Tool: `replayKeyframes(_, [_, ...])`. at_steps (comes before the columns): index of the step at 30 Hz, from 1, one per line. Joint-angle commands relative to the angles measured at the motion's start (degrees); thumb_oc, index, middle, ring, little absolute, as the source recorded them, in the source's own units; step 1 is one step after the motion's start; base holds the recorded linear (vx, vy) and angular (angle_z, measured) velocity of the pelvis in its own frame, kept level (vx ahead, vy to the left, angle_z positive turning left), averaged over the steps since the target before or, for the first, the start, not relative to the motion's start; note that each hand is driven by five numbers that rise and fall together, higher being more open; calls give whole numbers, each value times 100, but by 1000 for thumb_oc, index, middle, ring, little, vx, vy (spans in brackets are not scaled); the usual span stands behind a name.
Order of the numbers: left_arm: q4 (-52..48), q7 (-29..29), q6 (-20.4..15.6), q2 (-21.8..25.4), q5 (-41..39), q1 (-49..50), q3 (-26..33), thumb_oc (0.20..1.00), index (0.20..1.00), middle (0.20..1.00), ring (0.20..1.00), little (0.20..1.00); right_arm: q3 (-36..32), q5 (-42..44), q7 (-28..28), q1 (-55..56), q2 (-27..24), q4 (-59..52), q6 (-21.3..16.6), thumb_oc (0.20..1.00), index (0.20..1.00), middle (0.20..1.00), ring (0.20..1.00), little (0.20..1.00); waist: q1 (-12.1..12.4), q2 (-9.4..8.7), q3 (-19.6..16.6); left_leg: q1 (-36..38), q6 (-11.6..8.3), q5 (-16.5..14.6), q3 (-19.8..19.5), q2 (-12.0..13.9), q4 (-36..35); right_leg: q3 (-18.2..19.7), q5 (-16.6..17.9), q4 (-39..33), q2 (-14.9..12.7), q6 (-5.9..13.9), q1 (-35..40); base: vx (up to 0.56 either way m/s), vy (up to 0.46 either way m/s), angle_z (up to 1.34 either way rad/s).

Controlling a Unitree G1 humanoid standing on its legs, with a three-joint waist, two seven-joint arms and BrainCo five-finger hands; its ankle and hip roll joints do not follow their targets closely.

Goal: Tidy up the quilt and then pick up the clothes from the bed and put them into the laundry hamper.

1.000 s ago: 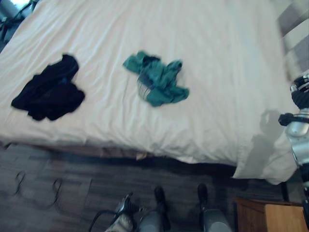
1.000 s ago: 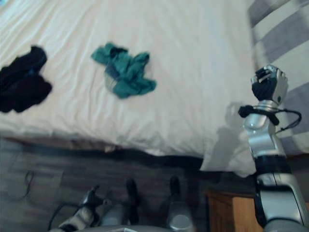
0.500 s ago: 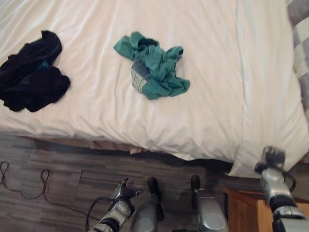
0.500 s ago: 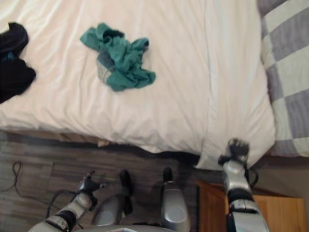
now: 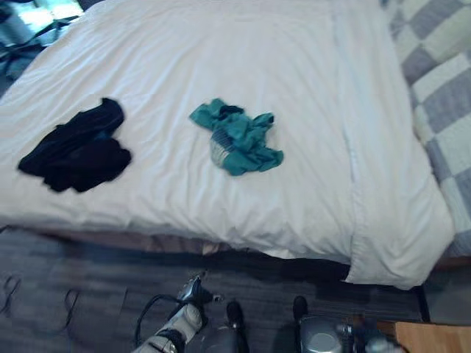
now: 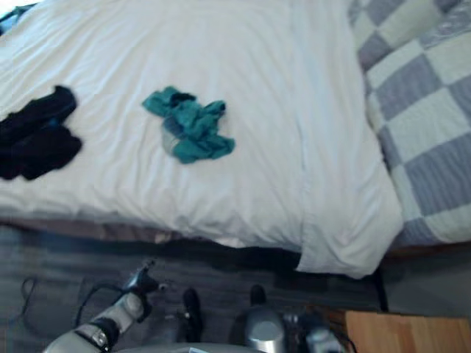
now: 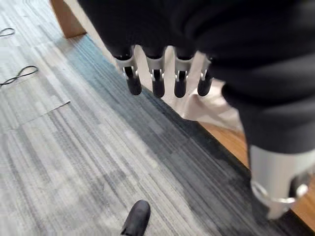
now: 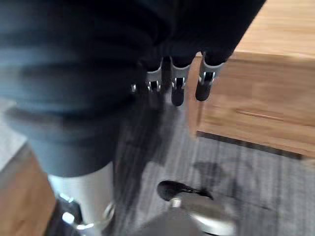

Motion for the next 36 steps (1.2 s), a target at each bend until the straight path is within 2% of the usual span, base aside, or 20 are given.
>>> replayKeyframes(1, [4,54,-116,-23,-131,36,137,1000,1000,1000,1000,1000,-28,-53,-27,97,-134,-140,-55,1000,1000,1000,1000,1000,-17,110,-118,414,33,-484,-39,608,-275,37,-279,-698,-208,818,379,164,430,51])
replayKeyframes(3, [31,70,-120,-34,-171,66,148,1000,1000,1000,1000,1000,-16,-68,-16,125,-136,-136,-43,1000,1000,1000,1000,1000,10,127,-191,442,-5,-309,-316,801,-596,71,-285,-696,-284,861,384,137,391,36])
replayKeyframes(4, [152,88,-110,-55,-221,99,153,1000,1000,1000,1000,1000,-19,-123,10,189,-110,-99,-29,1000,1000,1000,1000,1000,51,118,-274,453,-190,-20,-782,1237,-919,206,-275,-726,-483,976,391,93,339,13])
replayKeyframes(5, [155,90,-112,-56,-221,102,151,1000,1000,1000,1000,1000,-18,-124,10,194,-111,-101,-29,1000,1000,1000,1000,1000,41,121,-261,480,-196,-13,-792,1239,-939,191,-286,-727,-480,975,419,204,756,12])
replayKeyframes(6, [244,51,-104,-93,-139,126,79,1000,1000,1000,1000,1000,-137,-121,47,289,-120,-47,-24,1000,1000,1000,1000,1000,-24,104,-366,533,-316,168,-866,1603,-1072,238,-299,-726,-701,1109,468,118,414,9])
replayKeyframes(9, [255,-106,-102,-121,135,111,-148,1000,1000,1000,1000,1000,-351,-90,95,534,-140,76,-27,1000,1000,1000,1000,1000,-116,115,-522,621,-388,141,-569,1659,-1287,139,-312,-677,-938,1280,634,255,658,5])
replayKeyframes(11, [277,-206,-68,-50,337,103,-234,1000,1000,1000,1000,1000,-434,-154,129,598,-120,174,75,1000,1000,1000,1000,1000,-144,-9,-567,699,-371,-52,-421,1400,-1269,213,151,-534,-1182,1306,563,128,557,3])
replayKeyframes(13, [212,-143,-36,150,130,192,47,1000,1000,1000,1000,1000,-260,-199,139,503,13,97,69,1000,1000,1000,1000,1000,79,-49,-444,966,-39,-352,246,1118,-1239,-1162,401,309,-1530,1021,118,26,642,-34])
replayKeyframes(14, [211,-144,-36,152,130,192,49,1000,1000,1000,1000,1000,-258,-198,139,502,14,97,70,1000,1000,1000,1000,1000,75,-53,-441,967,-38,-353,244,1115,-1237,-1161,393,321,-1536,1022,116,12,358,-109])
replayKeyframes(15, [217,-145,1,213,98,245,134,1000,1000,1000,1000,1000,-173,-221,164,477,63,12,31,1000,1000,1000,1000,1000,46,-50,-396,1038,47,-369,431,1035,-1283,-1318,158,640,-1254,922,7,7,375,-108])
replayKeyframes(18, [438,-196,123,384,50,323,447,1000,1000,1000,1000,1000,51,-229,183,474,176,-134,-78,1000,1000,1000,1000,1000,-100,-87,-247,1090,223,-414,645,688,-1315,-1046,-530,817,364,855,-232,37,452,-64])
replayKeyframes(20, [531,-175,129,314,64,376,517,1000,1000,1000,1000,1000,161,-192,189,408,137,-142,-86,1000,1000,1000,1000,1000,-205,-110,-198,1084,310,-648,523,315,-1133,-544,-672,298,741,570,33,108,296,-2])
replayKeyframes(22, [501,-128,89,240,99,356,500,1000,1000,1000,1000,1000,214,-170,216,325,63,-221,-90,1000,1000,1000,1000,1000,-177,-90,-172,789,344,-1052,366,39,-128,-130,-606,-147,669,403,281,76,182,49])
replayKeyframes(23, [404,-81,34,195,-12,322,499,1000,1000,1000,1000,1000,246,-137,202,257,15,-234,-99,1000,1000,1000,1000,1000,-124,-73,-70,462,190,-1031,375,105,760,-61,-570,-288,584,302,383,23,116,48])
replayKeyframes(24, [404,-81,34,194,-12,320,499,1000,1000,1000,1000,1000,245,-136,202,255,14,-233,-100,1000,1000,1000,1000,1000,-124,-60,-71,434,186,-1055,368,129,809,-65,-567,-290,599,297,378,-74,133,16])
replayKeyframes(25, [107,28,-37,129,-219,195,427,1000,1000,1000,1000,1000,299,-232,103,62,-127,-239,-67,1000,1000,1000,1000,1000,-4,-84,189,-253,-200,-778,152,313,2330,-107,-594,-425,413,165,545,-70,73,-43])
replayKeyframes(27, [-71,27,-83,137,-288,74,294,1000,1000,1000,1000,1000,312,-346,16,-18,-135,-147,-41,1000,1000,1000,1000,1000,-11,-43,209,-466,-175,-862,-22,469,2526,-170,-588,-523,276,230,564,4,244,-26])
replayKeyframes(31, [-126,-17,-105,91,-220,34,186,1000,1000,1000,1000,1000,261,-360,18,-12,-120,-192,-1,1000,1000,1000,1000,1000,-116,119,63,-69,-43,-948,89,803,1617,-101,-605,-628,69,425,538,115,373,0])
replayKeyframes(33, [-188,1,-176,-27,-133,-128,-22,1000,1000,1000,1000,1000,462,-627,69,0,-129,-639,-77,1000,1000,1000,1000,1000,-174,368,-192,440,-172,-72,-265,1391,-831,171,-587,-646,-442,827,468,298,944,-12])
replayKeyframes(36, [-205,16,-213,-65,-156,-201,-110,1000,1000,1000,1000,1000,517,-746,80,47,-181,-722,-100,1000,1000,1000,1000,1000,-146,377,-291,358,-341,251,-504,1743,-1124,206,-609,-625,-681,938,524,231,640,-14])
